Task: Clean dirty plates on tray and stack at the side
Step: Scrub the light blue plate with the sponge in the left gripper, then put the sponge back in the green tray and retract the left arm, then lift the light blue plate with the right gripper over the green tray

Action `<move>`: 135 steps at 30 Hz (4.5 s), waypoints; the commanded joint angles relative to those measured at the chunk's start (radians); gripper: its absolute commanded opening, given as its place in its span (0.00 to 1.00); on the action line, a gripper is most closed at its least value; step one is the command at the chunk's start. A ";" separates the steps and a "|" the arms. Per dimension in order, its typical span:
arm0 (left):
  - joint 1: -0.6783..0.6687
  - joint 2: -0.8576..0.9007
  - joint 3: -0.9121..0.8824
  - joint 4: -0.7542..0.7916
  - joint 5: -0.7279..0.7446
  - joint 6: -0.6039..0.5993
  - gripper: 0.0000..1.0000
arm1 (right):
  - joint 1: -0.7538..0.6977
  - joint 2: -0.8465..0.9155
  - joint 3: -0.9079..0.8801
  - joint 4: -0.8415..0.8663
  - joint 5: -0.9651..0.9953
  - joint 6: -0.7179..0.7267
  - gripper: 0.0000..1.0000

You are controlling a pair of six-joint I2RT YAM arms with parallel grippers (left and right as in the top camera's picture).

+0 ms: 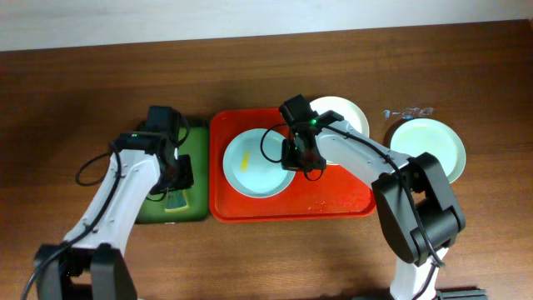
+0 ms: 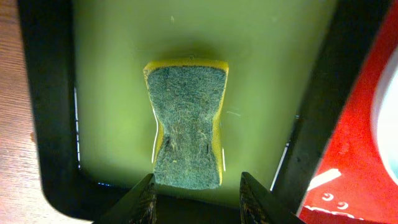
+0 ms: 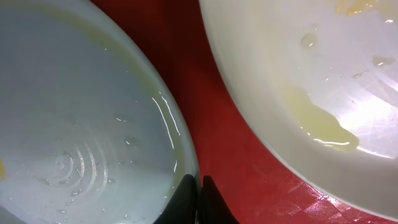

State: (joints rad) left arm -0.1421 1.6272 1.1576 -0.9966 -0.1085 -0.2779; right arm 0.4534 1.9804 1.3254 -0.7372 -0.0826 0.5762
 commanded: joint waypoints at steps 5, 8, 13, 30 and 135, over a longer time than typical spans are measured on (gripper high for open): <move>0.002 0.151 0.000 0.008 -0.042 -0.026 0.41 | 0.006 0.011 -0.014 -0.010 0.035 0.005 0.04; 0.012 0.168 0.000 0.012 -0.039 -0.044 0.38 | 0.006 0.011 -0.014 -0.010 0.035 0.005 0.04; 0.014 0.230 0.000 0.054 -0.039 -0.047 0.17 | 0.006 0.011 -0.014 -0.011 0.035 0.005 0.04; -0.052 0.168 0.259 0.066 0.060 0.175 0.00 | 0.005 0.011 -0.014 0.005 -0.091 -0.178 0.04; 0.192 -0.051 0.363 -0.097 0.161 0.032 0.99 | -0.040 0.005 0.420 -0.308 -0.212 -0.135 0.04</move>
State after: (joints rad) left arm 0.0471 1.5749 1.5150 -1.0958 0.0589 -0.2329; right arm 0.3672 1.9957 1.7222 -1.0771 -0.2897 0.4114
